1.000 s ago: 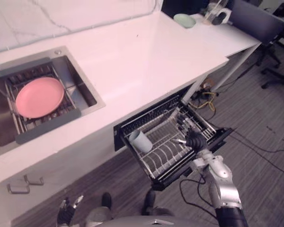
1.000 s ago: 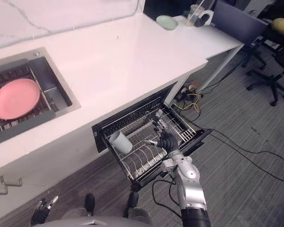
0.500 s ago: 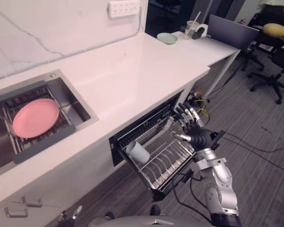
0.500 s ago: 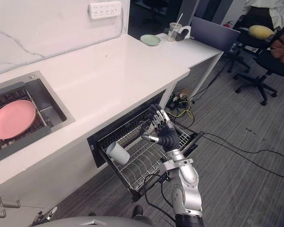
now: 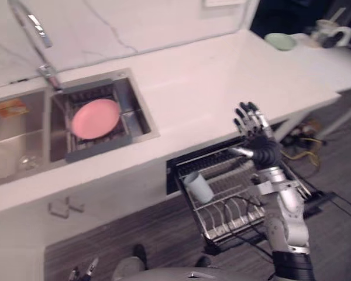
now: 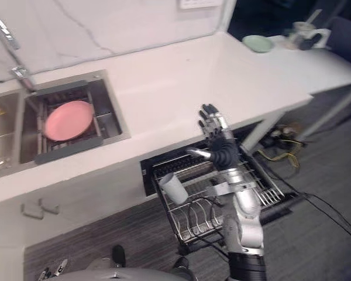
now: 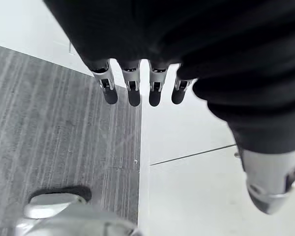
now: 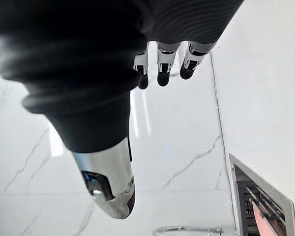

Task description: Walk over to the sink, pick up the cup, carry it to the dishwasher, place the cup inside the dishwasher, then close the dishwasher door

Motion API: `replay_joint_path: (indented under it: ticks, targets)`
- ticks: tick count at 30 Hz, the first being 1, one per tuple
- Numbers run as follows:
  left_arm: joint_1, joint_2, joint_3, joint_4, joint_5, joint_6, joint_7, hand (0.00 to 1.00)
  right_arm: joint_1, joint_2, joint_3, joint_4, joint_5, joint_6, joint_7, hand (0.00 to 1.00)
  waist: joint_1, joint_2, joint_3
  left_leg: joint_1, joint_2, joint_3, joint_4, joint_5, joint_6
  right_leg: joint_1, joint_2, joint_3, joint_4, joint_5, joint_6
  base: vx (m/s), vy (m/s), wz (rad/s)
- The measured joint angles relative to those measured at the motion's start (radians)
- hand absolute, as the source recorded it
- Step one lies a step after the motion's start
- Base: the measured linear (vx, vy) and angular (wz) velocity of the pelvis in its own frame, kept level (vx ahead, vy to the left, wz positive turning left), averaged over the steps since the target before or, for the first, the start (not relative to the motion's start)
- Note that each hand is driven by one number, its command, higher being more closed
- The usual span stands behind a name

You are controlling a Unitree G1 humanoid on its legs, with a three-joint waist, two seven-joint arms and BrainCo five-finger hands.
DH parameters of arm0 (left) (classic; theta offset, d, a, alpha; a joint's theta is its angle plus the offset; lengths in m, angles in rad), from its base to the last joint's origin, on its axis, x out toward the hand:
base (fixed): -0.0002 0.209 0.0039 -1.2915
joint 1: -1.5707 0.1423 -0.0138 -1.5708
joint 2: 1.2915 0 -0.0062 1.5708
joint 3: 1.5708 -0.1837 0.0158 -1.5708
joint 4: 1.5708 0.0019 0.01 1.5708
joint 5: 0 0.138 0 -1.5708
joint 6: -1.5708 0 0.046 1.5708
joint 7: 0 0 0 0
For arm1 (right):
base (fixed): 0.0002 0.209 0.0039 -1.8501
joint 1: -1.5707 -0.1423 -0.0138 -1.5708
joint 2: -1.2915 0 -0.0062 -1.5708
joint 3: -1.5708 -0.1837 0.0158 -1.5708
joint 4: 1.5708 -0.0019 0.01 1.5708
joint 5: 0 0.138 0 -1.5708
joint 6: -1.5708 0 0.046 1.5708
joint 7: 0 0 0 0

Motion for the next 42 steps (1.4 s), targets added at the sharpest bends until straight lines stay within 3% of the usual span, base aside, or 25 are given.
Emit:
replay_joint_path:
  ticks: [1, 2, 3, 4, 5, 7, 9, 10, 12, 15, 16, 17, 18, 20, 21, 24, 25, 31, 36, 42]
  targets:
    - [0.004, -0.011, -0.013, -0.017, 0.009, -0.001, -0.001, 0.00, 0.004, -0.003, -0.018, 0.001, 0.017, 0.000, 0.000, 0.00, -0.017, 0.003, 0.005, -0.018, -0.001, -0.004, 0.023, 0.018, -0.010, -0.017, -0.010, 0.008, 0.048, -0.036, -0.008, -0.02, 0.039, 1.13]
    - [0.023, -0.002, -0.033, -0.065, 0.021, -0.005, -0.001, 0.00, 0.018, -0.002, -0.039, 0.000, 0.033, -0.002, 0.004, 0.00, -0.043, -0.012, -0.007, -0.014, -0.032, -0.039, -0.065, 0.072, -0.016, -0.039, 0.016, 0.007, 0.055, -0.067, -0.045, -0.15, -0.036, 1.36]
    - [0.016, 0.015, -0.034, -0.072, 0.040, -0.012, -0.003, 0.00, 0.027, 0.006, -0.065, -0.001, 0.045, -0.009, 0.009, 0.00, -0.062, -0.032, -0.033, 0.038, -0.070, -0.063, -0.198, 0.101, -0.019, -0.033, 0.010, -0.050, -0.004, -0.044, -0.043, -0.13, -0.050, 1.36]
    - [-0.005, 0.011, -0.041, -0.075, 0.059, -0.012, -0.013, 0.00, 0.023, 0.017, -0.088, 0.005, 0.053, -0.019, 0.005, 0.00, -0.061, -0.039, -0.027, 0.057, -0.037, -0.001, -0.052, -0.013, -0.009, -0.037, 0.000, -0.084, 0.022, -0.045, -0.049, -0.05, -0.051, 0.97]
    - [-0.006, 0.005, -0.054, -0.080, 0.068, -0.012, -0.021, 0.00, 0.020, 0.017, -0.093, 0.005, 0.052, -0.020, 0.000, 0.00, -0.062, -0.034, -0.026, 0.080, -0.030, 0.013, -0.030, -0.033, -0.019, -0.033, -0.006, -0.098, 0.040, -0.046, -0.051, 0.07, 0.073, 0.85]
    - [-0.007, 0.001, -0.111, -0.101, 0.106, -0.013, -0.045, 0.00, 0.019, 0.012, -0.102, 0.005, 0.051, -0.022, -0.015, 0.00, -0.087, 0.002, -0.032, 0.193, -0.019, 0.025, -0.137, -0.003, -0.058, -0.037, -0.021, -0.150, 0.098, -0.052, -0.060, 0.01, 0.132, 0.84]
    - [-0.022, 0.001, -0.191, -0.120, 0.157, -0.023, -0.074, 0.00, -0.019, 0.007, -0.090, 0.021, 0.050, -0.022, -0.056, 0.00, -0.076, 0.030, -0.028, 0.254, -0.030, -0.005, -0.272, 0.005, -0.107, -0.068, -0.042, -0.183, 0.157, -0.052, -0.060, -0.07, 0.288, 0.63]
    - [-0.033, 0.001, -0.215, -0.126, 0.173, -0.023, -0.089, 0.00, -0.056, 0.012, -0.072, 0.053, 0.049, -0.022, -0.079, 0.00, -0.073, 0.031, -0.025, 0.259, -0.044, -0.011, -0.302, -0.008, -0.124, -0.073, -0.057, -0.190, 0.168, -0.047, -0.053, -0.12, 0.290, 0.45]
    - [-0.051, 0.024, -0.248, -0.135, 0.173, -0.028, -0.089, 0.00, -0.079, 0.041, -0.048, 0.085, 0.049, -0.023, -0.085, 0.00, -0.056, 0.016, -0.015, 0.266, -0.072, -0.028, -0.330, -0.018, -0.119, -0.065, -0.072, -0.181, 0.151, -0.016, -0.040, -0.17, 0.310, 0.40]
    - [-0.064, 0.050, -0.282, -0.136, 0.168, -0.028, -0.082, 0.00, -0.057, 0.093, -0.016, 0.084, 0.049, -0.023, -0.083, 0.00, -0.048, 0.000, -0.004, 0.265, -0.104, -0.063, -0.337, -0.028, -0.088, -0.064, -0.072, -0.002, 0.116, 0.040, -0.093, -0.14, 0.238, 0.45]
    - [-0.064, 0.072, -0.291, -0.128, 0.163, -0.028, -0.080, 0.00, -0.005, 0.112, -0.003, 0.063, 0.049, -0.023, -0.081, 0.00, -0.060, -0.013, -0.004, 0.255, -0.114, -0.105, -0.325, -0.028, -0.064, -0.071, -0.044, 0.211, 0.113, 0.008, -0.121, -0.12, 0.142, 0.68]
    - [-0.064, 0.083, -0.291, -0.126, 0.162, -0.030, -0.079, 0.00, 0.024, 0.117, -0.001, 0.050, 0.049, -0.021, -0.081, 0.00, -0.067, -0.017, -0.004, 0.247, -0.118, -0.125, -0.322, -0.026, -0.057, -0.072, -0.021, 0.294, 0.113, -0.019, -0.111, -0.13, 0.033, 1.11]
    - [-0.067, 0.116, -0.288, -0.118, 0.163, -0.036, -0.079, 0.00, 0.085, 0.124, -0.005, -0.006, 0.049, -0.018, -0.082, 0.00, -0.087, -0.051, -0.014, 0.208, -0.134, -0.176, -0.298, -0.026, -0.046, -0.072, 0.044, 0.451, 0.111, -0.085, -0.085, -0.11, -0.030, 0.90]
    - [-0.082, 0.141, -0.288, -0.097, 0.171, -0.029, -0.077, 0.00, 0.108, 0.122, -0.029, -0.059, 0.052, -0.018, -0.083, 0.00, -0.097, -0.067, -0.012, 0.179, -0.152, -0.211, -0.268, -0.036, -0.040, -0.062, 0.070, 0.529, 0.091, -0.134, -0.064, -0.09, -0.036, 0.62]
    - [-0.088, 0.149, -0.292, -0.078, 0.177, -0.014, -0.078, 0.00, 0.108, 0.122, -0.055, -0.079, 0.062, -0.018, -0.085, 0.00, -0.109, -0.067, -0.010, 0.171, -0.158, -0.227, -0.253, -0.048, -0.045, -0.059, 0.067, 0.534, 0.097, -0.139, -0.053, -0.07, -0.001, 0.27]
    - [-0.087, 0.156, -0.306, -0.064, 0.177, 0.015, -0.069, 0.00, 0.108, 0.121, -0.084, -0.080, 0.097, -0.018, -0.087, 0.00, -0.108, -0.075, -0.014, 0.196, -0.157, -0.222, -0.262, -0.041, -0.045, -0.051, 0.068, 0.536, 0.099, -0.134, -0.032, -0.02, 0.001, -0.03]
    - [-0.089, 0.165, -0.313, -0.063, 0.180, 0.022, -0.066, 0.00, 0.107, 0.121, -0.083, -0.080, 0.100, -0.018, -0.087, 0.00, -0.109, -0.065, -0.023, 0.201, -0.154, -0.212, -0.266, -0.038, -0.048, -0.046, 0.070, 0.545, 0.094, -0.125, -0.019, 0.05, -0.023, -0.19]
    - [-0.091, 0.166, -0.309, -0.052, 0.180, 0.018, -0.059, 0.00, 0.106, 0.122, -0.081, -0.078, 0.098, -0.018, -0.123, 0.00, -0.114, -0.066, -0.027, 0.224, -0.139, -0.179, -0.293, -0.032, -0.051, -0.017, 0.092, 0.570, 0.018, -0.062, -0.028, 0.03, 0.011, -0.17]
    - [-0.090, 0.168, -0.294, -0.015, 0.169, -0.012, -0.067, 0.00, 0.108, 0.143, -0.079, -0.078, 0.090, -0.017, -0.122, 0.00, -0.122, -0.085, -0.041, 0.240, -0.143, -0.143, -0.307, -0.026, -0.043, -0.010, 0.099, 0.603, -0.019, -0.021, -0.023, -0.04, 0.042, -0.18]
    - [-0.090, 0.167, -0.269, 0.028, 0.133, -0.028, -0.082, 0.00, 0.142, 0.143, -0.084, -0.078, 0.092, -0.015, -0.085, 0.00, -0.128, -0.093, -0.052, 0.247, -0.159, -0.124, -0.331, -0.007, -0.035, -0.019, 0.089, 0.609, -0.027, -0.019, -0.020, -0.08, 0.019, -0.12]
